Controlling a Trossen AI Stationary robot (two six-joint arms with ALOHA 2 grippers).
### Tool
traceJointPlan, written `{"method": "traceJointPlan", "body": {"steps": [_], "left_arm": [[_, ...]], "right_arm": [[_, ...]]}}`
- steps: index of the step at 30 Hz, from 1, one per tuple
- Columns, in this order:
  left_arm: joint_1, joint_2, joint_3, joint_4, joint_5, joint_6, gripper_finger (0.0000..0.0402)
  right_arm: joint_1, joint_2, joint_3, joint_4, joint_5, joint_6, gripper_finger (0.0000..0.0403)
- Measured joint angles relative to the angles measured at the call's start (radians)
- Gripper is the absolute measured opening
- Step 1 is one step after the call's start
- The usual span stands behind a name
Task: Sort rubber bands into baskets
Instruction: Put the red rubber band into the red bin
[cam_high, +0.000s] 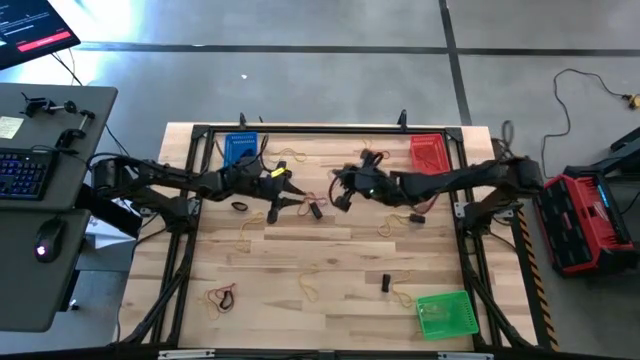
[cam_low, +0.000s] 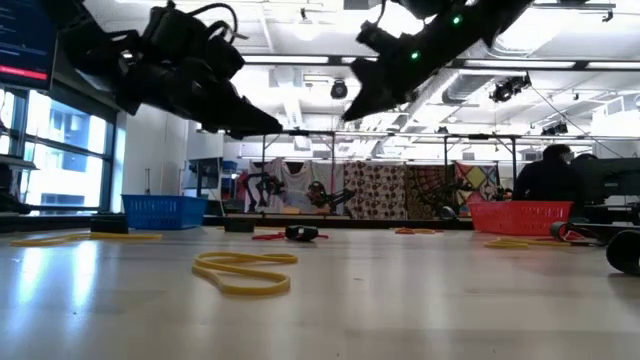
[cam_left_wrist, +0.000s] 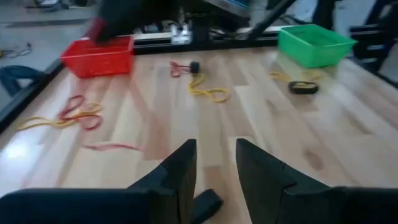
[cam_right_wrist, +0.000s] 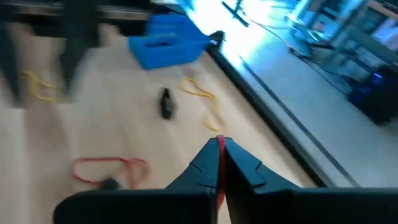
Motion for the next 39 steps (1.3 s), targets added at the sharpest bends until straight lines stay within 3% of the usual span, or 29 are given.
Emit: {"method": "traceJointPlan", "body": {"steps": [7,17,24,32,39], "left_arm": [[-0.044,0.000,-0.023,0.084,0.113,-0.029,0.0106],[-0.063,0.001,-0.040,0.160,0.103,-0.054,0.0106],[-0.063,0.001,-0.040,0.159,0.103,-0.075,0.0106],[-0.063,0.001,-0.040,0.158,0.103,-0.078,0.0106],[-0.063,0.001,-0.040,0.156,0.103,-0.077,0.0106]], "right_arm": [[-0.089,-0.197,0.000,-0.298,0.117,0.072,0.0000],[-0.205,-0.390,-0.025,-0.712,0.325,0.249,0.0000],[-0.308,-0.446,-0.171,-0.715,0.381,0.312,0.0000],[-0.416,-0.448,-0.355,-0.565,0.492,0.315,0.0000],[-0.424,-0.448,-0.357,-0.520,0.556,0.286,0.0000]]}}
